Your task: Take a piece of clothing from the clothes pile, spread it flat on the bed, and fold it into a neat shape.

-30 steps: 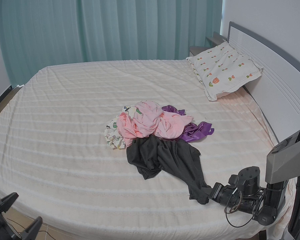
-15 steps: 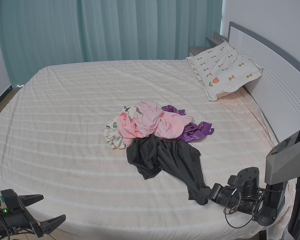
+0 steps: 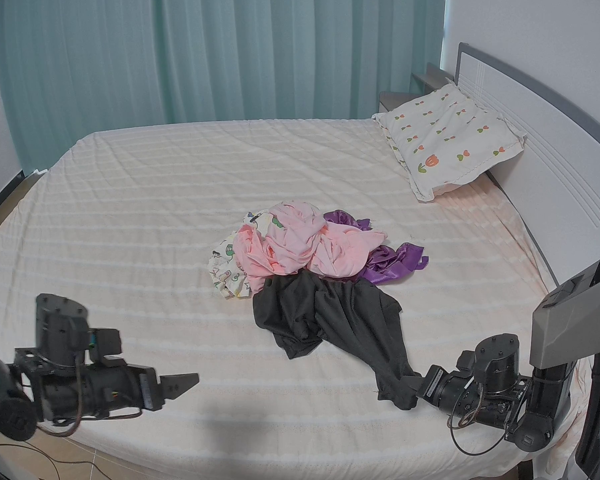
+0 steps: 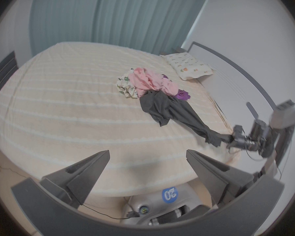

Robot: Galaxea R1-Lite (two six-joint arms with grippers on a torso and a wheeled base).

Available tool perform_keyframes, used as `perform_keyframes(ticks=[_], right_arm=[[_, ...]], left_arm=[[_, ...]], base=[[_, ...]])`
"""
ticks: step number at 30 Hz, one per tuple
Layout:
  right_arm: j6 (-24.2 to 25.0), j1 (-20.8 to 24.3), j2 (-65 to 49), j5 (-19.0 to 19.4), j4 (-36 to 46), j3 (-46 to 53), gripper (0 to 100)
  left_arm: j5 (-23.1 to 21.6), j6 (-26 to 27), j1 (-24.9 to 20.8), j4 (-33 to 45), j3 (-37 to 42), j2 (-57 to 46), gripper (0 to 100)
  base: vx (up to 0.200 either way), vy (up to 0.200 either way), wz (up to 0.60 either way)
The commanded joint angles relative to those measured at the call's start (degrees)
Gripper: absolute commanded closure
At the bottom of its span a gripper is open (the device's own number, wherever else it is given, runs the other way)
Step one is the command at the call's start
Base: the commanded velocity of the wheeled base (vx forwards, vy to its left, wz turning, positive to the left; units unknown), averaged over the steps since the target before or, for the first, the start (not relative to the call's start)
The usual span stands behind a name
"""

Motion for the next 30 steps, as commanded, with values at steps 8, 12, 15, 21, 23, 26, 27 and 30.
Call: perform_keyframes(ticks=[8,12,15,21,23,26,27,30], right_arm=[[0.9,-0.3,0.6,0.1,-0.9,-0.1,100],[0.9,-0.4,1.0,0.1,-0.8,-0.5,100],[0.9,-0.4,1.8,0.0,-0.8,-0.8,100],[0.8,-1.1,2.1,-0.6,-0.9,-1.6,100],[0.8,-1.2,2.3,-0.5,-0.9,-1.6,100],[0.8,-1.2,2.3,-0.5,-0.8,-1.6,100],[0.8,-1.1,2.3,-0.5,-0.8,-1.7,100],[0.8,-1.1,2.3,-0.5,-0.8,-1.7,100]], left_arm=[[12.6,-11.8,-12.4,-11.7,-15.2,33.5,0],[15.8,-11.7,-13.1,-11.7,-22.1,40.1,0],[18.5,-11.8,-13.1,-10.4,-26.7,43.9,0],[21.4,-12.0,-13.5,-10.2,-34.5,51.2,0],[21.4,-12.4,-13.4,-9.9,-37.6,53.2,0],[21.8,-12.6,-13.4,-10.7,-40.8,56.7,0],[21.8,-12.6,-13.5,-10.9,-41.4,57.3,0],[21.7,-12.5,-13.8,-11.5,-43.2,59.0,0]], base=[[0.0,0.0,0.0],[0.0,0.0,0.0],[0.0,0.0,0.0],[0.0,0.0,0.0],[0.0,0.0,0.0],[0.0,0.0,0.0],[0.0,0.0,0.0],[0.0,0.0,0.0]])
